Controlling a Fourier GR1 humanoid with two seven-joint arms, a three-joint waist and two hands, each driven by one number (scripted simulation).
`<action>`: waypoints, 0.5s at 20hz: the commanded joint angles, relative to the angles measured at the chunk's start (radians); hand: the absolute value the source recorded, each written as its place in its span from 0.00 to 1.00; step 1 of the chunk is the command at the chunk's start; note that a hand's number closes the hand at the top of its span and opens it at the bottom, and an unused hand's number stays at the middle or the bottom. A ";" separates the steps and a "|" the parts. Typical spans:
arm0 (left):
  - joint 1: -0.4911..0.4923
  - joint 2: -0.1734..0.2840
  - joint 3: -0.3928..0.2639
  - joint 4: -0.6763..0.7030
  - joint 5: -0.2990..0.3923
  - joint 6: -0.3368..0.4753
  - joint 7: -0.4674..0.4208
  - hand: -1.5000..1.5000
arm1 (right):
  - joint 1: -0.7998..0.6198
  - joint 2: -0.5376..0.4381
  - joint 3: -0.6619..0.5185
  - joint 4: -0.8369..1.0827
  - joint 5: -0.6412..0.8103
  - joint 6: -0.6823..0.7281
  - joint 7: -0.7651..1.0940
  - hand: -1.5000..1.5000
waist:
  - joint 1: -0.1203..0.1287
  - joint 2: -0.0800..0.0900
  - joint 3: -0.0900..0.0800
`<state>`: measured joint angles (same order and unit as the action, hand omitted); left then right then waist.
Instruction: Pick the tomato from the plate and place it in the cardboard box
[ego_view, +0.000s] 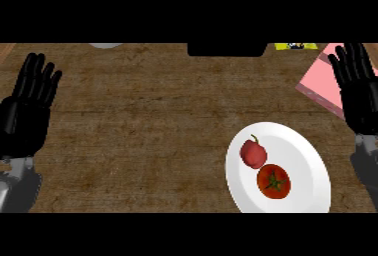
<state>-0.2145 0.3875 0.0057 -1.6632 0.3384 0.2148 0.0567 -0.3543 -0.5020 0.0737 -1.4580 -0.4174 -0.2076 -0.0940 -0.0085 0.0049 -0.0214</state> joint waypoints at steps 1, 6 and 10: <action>0.033 0.022 0.034 0.016 0.026 -0.042 0.034 0.50 | 0.043 0.011 0.031 -0.147 0.081 -0.120 0.089 0.00 | 0.002 -0.009 0.020; 0.215 0.057 0.028 0.058 0.027 -0.063 0.091 0.50 | 0.358 -0.042 0.039 -0.400 0.219 -0.275 0.058 0.00 | -0.054 -0.029 0.018; 0.228 0.039 0.033 0.074 0.062 -0.065 0.118 0.50 | 0.405 -0.003 -0.067 -0.446 0.407 -0.528 -0.132 0.00 | -0.101 -0.040 0.019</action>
<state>-0.0291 0.4204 0.0329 -1.5963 0.3756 0.1648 0.1382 -0.0496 -0.5507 0.0348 -1.7774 -0.1239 -0.5698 -0.1187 -0.0871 -0.0256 -0.0068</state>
